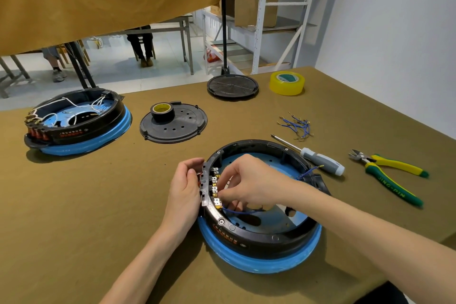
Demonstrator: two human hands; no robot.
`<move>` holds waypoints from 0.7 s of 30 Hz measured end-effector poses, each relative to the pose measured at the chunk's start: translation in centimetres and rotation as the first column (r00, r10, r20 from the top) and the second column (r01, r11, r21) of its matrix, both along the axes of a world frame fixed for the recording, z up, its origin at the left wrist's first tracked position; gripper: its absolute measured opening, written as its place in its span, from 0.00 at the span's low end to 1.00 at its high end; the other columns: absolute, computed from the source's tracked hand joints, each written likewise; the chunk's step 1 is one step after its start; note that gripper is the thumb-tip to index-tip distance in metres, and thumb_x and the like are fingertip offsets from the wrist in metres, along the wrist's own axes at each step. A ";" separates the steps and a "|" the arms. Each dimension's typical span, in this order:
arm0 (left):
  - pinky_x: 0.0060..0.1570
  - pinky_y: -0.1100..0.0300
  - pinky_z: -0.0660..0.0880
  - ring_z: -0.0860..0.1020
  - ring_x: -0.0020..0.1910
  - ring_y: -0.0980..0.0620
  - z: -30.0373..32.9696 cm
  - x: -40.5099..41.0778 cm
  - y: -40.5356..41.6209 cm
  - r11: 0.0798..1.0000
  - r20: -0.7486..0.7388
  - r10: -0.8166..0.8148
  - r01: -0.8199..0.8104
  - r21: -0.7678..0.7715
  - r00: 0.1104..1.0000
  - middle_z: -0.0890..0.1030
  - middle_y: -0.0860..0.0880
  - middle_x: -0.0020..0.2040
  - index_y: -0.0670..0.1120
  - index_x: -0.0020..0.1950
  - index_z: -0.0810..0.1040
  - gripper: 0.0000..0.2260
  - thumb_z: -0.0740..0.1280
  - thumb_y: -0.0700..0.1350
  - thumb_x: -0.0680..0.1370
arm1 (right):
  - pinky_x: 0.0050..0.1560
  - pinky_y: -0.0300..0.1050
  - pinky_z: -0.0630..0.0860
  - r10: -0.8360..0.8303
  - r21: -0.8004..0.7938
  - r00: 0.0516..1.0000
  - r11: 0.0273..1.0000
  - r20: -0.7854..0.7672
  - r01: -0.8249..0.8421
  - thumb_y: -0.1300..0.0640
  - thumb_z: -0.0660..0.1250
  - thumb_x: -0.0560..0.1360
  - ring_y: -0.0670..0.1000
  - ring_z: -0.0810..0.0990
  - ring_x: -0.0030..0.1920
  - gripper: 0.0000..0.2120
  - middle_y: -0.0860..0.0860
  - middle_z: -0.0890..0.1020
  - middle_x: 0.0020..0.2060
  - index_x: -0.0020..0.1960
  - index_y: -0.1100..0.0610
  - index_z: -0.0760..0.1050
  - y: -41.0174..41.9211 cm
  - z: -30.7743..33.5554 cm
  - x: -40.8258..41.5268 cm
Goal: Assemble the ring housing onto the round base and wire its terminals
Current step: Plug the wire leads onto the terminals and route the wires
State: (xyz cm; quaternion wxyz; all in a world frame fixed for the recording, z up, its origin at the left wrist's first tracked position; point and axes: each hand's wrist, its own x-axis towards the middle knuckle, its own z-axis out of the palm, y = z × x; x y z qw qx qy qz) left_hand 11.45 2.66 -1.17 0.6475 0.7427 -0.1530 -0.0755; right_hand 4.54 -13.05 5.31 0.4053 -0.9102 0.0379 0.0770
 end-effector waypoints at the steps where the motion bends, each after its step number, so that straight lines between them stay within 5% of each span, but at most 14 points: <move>1: 0.58 0.56 0.78 0.81 0.53 0.63 0.0 0.0 0.0 1.000 -0.004 0.000 0.000 -0.001 1.000 0.82 0.54 0.56 0.53 0.61 0.76 0.13 0.53 0.42 0.88 | 0.32 0.36 0.78 -0.021 0.031 1.000 0.999 -0.010 0.022 0.58 0.73 0.78 0.46 0.84 0.30 0.01 0.53 0.87 0.34 0.49 0.54 0.81 -0.4 0.3 0.0; 5: 0.56 0.57 0.78 0.81 0.52 0.65 -0.1 0.1 -0.1 1.000 -0.026 0.004 -0.005 -0.010 1.000 0.82 0.56 0.55 0.54 0.60 0.76 0.13 0.53 0.42 0.88 | 0.42 0.45 0.77 -0.079 -0.272 0.963 0.950 0.257 0.150 0.52 0.71 0.78 0.45 0.80 0.41 0.03 0.45 0.81 0.41 0.50 0.50 0.82 -1.5 0.4 0.1; 7: 0.54 0.60 0.78 0.81 0.52 0.66 -0.1 0.1 -0.1 1.000 -0.024 0.007 -0.007 -0.014 1.000 0.82 0.57 0.54 0.55 0.60 0.76 0.14 0.53 0.42 0.88 | 0.49 0.47 0.75 -0.006 -0.405 0.968 0.907 0.252 0.112 0.49 0.70 0.78 0.48 0.76 0.49 0.09 0.47 0.77 0.48 0.56 0.49 0.81 -1.4 0.0 0.4; 13: 0.57 0.58 0.78 0.81 0.52 0.65 -0.1 0.2 -0.1 1.000 -0.026 0.014 -0.014 -0.008 1.000 0.82 0.56 0.55 0.54 0.61 0.76 0.13 0.54 0.41 0.88 | 0.47 0.40 0.80 -0.103 -0.022 0.995 0.994 -0.012 0.103 0.53 0.76 0.75 0.45 0.84 0.45 0.10 0.48 0.86 0.44 0.55 0.53 0.85 -1.3 0.0 2.5; 21: 0.63 0.52 0.78 0.80 0.57 0.61 0.0 0.1 -0.2 1.000 -0.026 0.023 -0.023 0.011 0.999 0.81 0.56 0.57 0.52 0.64 0.76 0.13 0.54 0.41 0.88 | 0.26 0.37 0.69 -0.073 -0.033 0.935 0.997 -0.347 0.065 0.52 0.78 0.74 0.45 0.76 0.28 0.08 0.46 0.78 0.28 0.42 0.55 0.83 -1.9 2.0 4.2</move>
